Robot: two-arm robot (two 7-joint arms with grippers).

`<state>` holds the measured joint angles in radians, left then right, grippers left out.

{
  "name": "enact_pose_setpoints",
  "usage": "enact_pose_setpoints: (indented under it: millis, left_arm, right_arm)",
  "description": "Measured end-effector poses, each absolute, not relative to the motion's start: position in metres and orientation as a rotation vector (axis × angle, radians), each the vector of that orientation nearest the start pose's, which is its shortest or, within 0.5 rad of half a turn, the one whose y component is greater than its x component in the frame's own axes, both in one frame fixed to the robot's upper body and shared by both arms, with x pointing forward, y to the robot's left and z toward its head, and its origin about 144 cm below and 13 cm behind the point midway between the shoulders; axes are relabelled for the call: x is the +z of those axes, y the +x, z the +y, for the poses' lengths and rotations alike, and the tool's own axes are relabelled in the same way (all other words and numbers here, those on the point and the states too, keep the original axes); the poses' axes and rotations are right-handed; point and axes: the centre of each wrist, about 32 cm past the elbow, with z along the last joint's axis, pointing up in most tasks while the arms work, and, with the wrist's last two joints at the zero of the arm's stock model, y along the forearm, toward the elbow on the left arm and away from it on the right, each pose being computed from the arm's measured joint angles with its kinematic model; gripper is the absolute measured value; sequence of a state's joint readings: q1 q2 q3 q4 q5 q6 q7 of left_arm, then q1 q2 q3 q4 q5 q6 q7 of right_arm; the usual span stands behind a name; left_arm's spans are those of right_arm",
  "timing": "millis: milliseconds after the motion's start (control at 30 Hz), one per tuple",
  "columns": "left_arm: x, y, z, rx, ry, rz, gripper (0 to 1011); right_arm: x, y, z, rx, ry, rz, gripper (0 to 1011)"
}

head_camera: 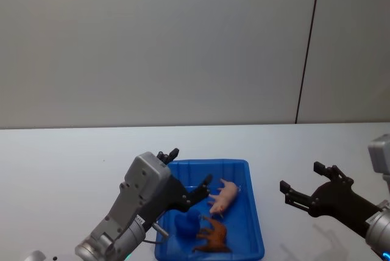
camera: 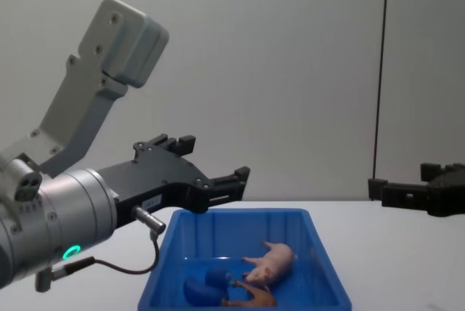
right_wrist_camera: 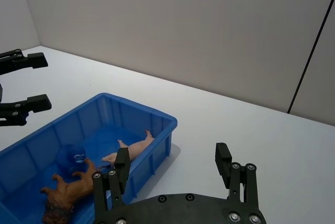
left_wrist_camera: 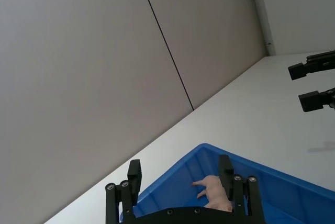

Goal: Pick up the two dolls from the table and place them into the box.

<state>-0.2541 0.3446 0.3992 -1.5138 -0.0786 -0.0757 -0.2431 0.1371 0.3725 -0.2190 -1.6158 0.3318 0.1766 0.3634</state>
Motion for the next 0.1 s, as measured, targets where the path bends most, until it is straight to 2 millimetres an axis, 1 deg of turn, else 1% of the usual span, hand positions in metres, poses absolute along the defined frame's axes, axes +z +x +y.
enact_pose_setpoints:
  millis: [100]
  left_arm:
    - [1.1864,0.5085,0.2132,0.952,0.118,-0.345,963]
  right_arm:
    - [1.1949,0.4886,-0.2645,-0.994,-0.103,0.021,1001]
